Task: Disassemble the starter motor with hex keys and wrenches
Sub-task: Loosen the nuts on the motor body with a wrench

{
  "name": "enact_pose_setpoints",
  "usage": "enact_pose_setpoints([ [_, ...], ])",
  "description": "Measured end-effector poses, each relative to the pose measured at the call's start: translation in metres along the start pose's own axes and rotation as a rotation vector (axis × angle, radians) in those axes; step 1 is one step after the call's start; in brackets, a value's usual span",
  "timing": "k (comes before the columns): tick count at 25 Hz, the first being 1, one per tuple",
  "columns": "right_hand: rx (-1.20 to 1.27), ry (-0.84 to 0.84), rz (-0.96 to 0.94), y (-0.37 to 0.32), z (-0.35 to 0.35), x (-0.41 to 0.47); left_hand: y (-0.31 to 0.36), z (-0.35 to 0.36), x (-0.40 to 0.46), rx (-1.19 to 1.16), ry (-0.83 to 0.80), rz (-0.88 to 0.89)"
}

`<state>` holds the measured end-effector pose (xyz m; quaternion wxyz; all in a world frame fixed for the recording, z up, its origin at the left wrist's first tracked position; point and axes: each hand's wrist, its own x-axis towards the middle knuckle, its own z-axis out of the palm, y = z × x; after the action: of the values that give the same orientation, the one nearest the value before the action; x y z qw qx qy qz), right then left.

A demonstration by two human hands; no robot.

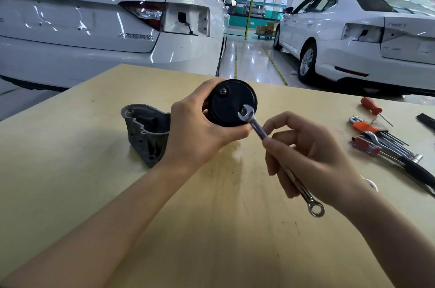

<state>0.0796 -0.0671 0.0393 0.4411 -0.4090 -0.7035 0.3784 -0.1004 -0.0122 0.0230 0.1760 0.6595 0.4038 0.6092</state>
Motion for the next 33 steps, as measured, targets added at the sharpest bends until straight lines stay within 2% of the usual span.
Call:
enact_pose_setpoints([
  [11,0.007,0.012,0.091,0.003,0.004,0.001,0.0,0.001,-0.001,0.01,0.003,0.018],
  [21,-0.098,0.015,0.067,-0.006,-0.008,0.001,0.0,0.002,-0.002,-0.001,-0.008,0.026],
  [24,-0.183,0.057,0.023,-0.009,-0.013,0.0,0.0,0.002,-0.002,-0.006,-0.009,0.026],
  [26,-0.131,0.083,0.003,-0.011,-0.015,0.0,-0.001,0.001,-0.002,-0.005,-0.002,0.021],
  [29,0.031,0.289,0.043,-0.006,-0.03,0.005,-0.002,0.001,-0.001,0.002,-0.003,0.017],
  [30,-0.06,0.386,0.088,0.0,-0.039,0.008,-0.003,0.001,0.0,0.001,0.002,0.011],
  [31,-0.254,0.452,0.155,0.008,-0.05,0.011,-0.003,0.001,0.0,-0.002,0.008,0.002],
  [33,-0.676,0.439,0.33,0.029,-0.07,0.013,-0.003,0.0,0.001,-0.007,0.009,-0.006],
])
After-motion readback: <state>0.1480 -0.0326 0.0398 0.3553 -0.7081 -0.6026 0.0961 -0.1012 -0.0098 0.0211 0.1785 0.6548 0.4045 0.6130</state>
